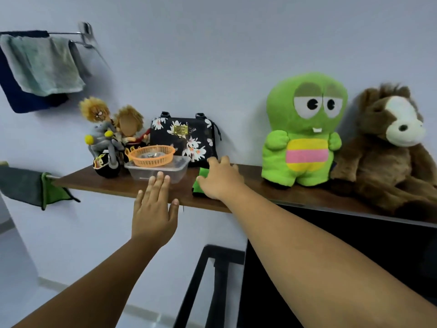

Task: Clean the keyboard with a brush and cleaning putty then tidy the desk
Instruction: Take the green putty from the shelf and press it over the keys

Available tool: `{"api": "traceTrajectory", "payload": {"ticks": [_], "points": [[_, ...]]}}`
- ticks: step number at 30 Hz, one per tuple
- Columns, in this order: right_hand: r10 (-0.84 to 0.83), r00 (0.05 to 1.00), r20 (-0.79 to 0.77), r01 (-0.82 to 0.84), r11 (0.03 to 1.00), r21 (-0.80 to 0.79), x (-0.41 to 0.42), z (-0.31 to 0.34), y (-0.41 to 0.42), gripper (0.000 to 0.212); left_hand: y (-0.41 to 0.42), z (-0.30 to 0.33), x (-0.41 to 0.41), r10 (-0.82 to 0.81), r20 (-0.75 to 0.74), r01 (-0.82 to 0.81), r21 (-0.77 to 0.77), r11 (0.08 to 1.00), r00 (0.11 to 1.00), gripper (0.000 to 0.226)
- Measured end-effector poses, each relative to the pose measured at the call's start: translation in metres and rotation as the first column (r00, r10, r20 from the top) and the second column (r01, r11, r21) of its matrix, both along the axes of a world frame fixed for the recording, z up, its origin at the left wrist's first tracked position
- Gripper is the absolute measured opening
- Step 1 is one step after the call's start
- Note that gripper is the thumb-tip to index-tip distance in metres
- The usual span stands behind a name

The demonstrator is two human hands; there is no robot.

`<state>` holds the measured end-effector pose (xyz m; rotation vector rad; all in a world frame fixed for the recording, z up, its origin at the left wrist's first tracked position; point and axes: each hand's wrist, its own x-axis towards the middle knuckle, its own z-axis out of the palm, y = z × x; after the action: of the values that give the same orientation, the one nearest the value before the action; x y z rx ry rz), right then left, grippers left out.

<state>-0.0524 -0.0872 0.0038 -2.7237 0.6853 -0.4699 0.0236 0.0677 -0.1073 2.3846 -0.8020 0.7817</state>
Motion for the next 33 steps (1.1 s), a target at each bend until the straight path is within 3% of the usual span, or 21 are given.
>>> {"api": "traceTrajectory", "payload": {"ticks": [3,7,13,23,28,33], "points": [[-0.068,0.980,-0.186,0.079,0.996,0.049,0.021,-0.004,0.000,0.068,0.000,-0.003,0.006,-0.014,-0.001,0.014,0.005,1.000,1.000,0.063],[-0.146,0.941,-0.304,0.174,0.982,0.067,0.042,-0.008,0.000,0.077,0.002,-0.005,0.018,-0.037,-0.003,0.037,0.001,0.999,0.999,0.064],[-0.184,0.940,-0.289,0.195,0.981,0.009,0.054,-0.010,-0.002,0.051,0.002,-0.011,0.019,-0.060,-0.010,0.060,-0.007,0.998,0.998,0.064],[-0.100,0.989,-0.107,0.076,0.975,-0.211,0.043,-0.007,0.002,0.030,0.002,-0.007,0.017,-0.067,0.003,0.067,-0.022,0.998,0.998,0.063],[0.011,0.990,0.140,0.036,0.944,-0.328,0.023,0.007,0.001,0.039,-0.001,0.009,0.004,-0.092,0.029,0.093,-0.039,0.995,0.995,0.062],[0.129,0.891,0.435,0.100,0.880,-0.465,-0.021,0.022,0.000,0.041,-0.004,0.025,-0.017,-0.121,0.061,0.126,-0.080,0.989,0.991,0.060]]}}
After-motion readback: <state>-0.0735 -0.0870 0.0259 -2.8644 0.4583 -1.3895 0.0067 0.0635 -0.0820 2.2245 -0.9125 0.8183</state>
